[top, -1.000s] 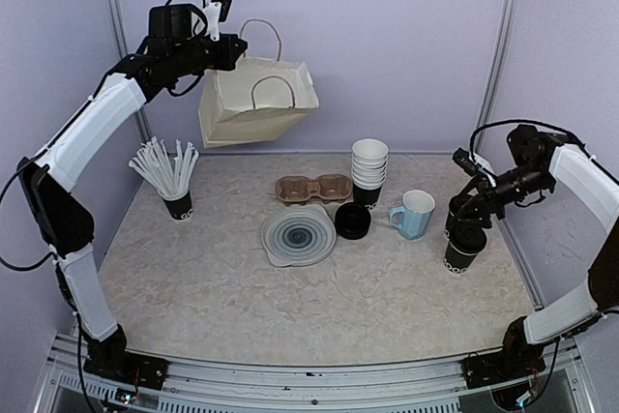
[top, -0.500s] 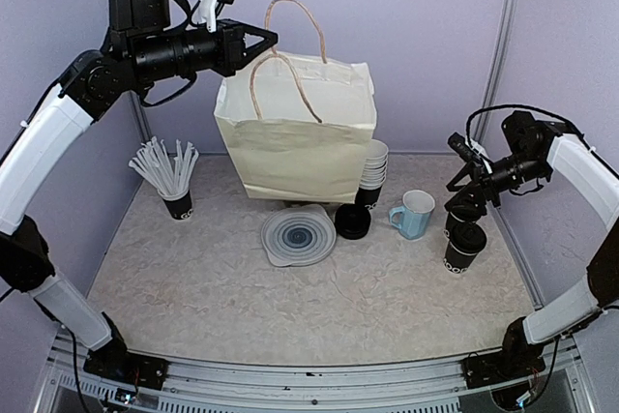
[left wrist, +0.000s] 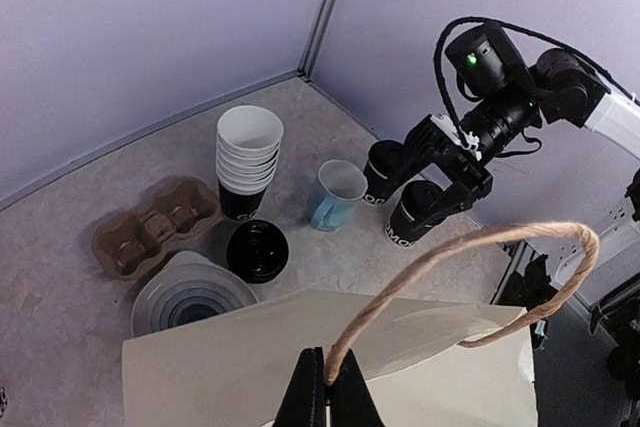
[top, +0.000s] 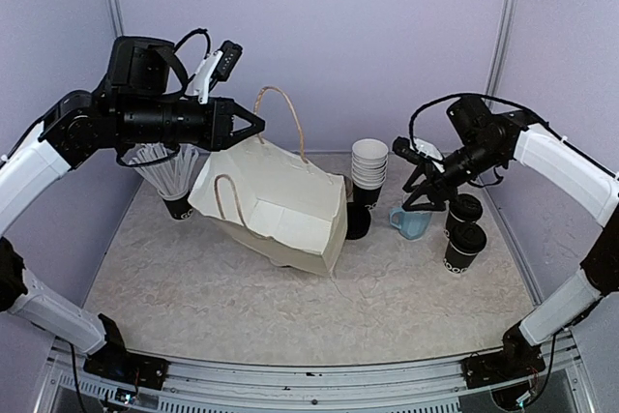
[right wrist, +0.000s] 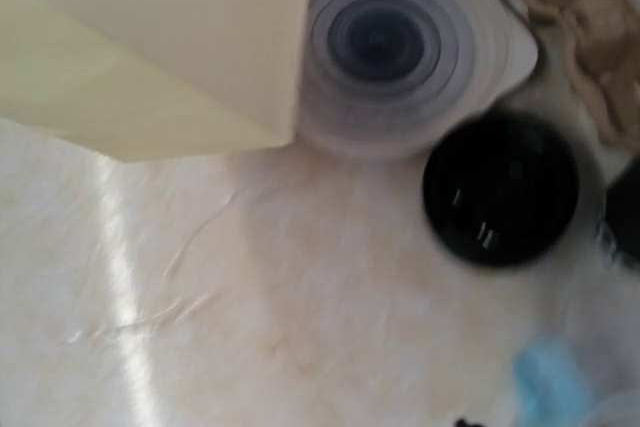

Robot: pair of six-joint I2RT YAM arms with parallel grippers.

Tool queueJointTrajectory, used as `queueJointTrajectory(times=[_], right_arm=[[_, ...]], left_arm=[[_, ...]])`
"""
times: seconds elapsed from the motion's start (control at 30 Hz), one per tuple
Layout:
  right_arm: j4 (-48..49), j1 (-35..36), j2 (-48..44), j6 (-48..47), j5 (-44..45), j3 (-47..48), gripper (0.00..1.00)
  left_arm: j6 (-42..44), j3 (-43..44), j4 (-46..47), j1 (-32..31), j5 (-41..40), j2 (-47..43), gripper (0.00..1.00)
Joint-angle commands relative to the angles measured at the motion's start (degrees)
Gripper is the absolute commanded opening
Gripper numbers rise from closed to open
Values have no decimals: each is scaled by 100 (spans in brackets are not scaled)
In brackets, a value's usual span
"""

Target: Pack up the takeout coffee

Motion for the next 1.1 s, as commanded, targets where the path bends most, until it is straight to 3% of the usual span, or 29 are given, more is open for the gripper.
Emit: queueJointTrajectory(times=[0.0,0.23,0.53,1.07], right_arm=[[693,743,886,603,1019,741,52],[880,1533,2657,964,1920,2341,45],[586,1707,4481,1086,2777,4146,43],[791,1735,5604,924,3688,4778,44]], left_arm=[[-761,-360,-573,-6,-891,-801,0],[-1259,-753,-1058,118,-1528,-1568,0],[-1365,-1031,-1086,287,-1625,-1984,0],[-1257,-1176,-1021,447,-1457,-2121,0]])
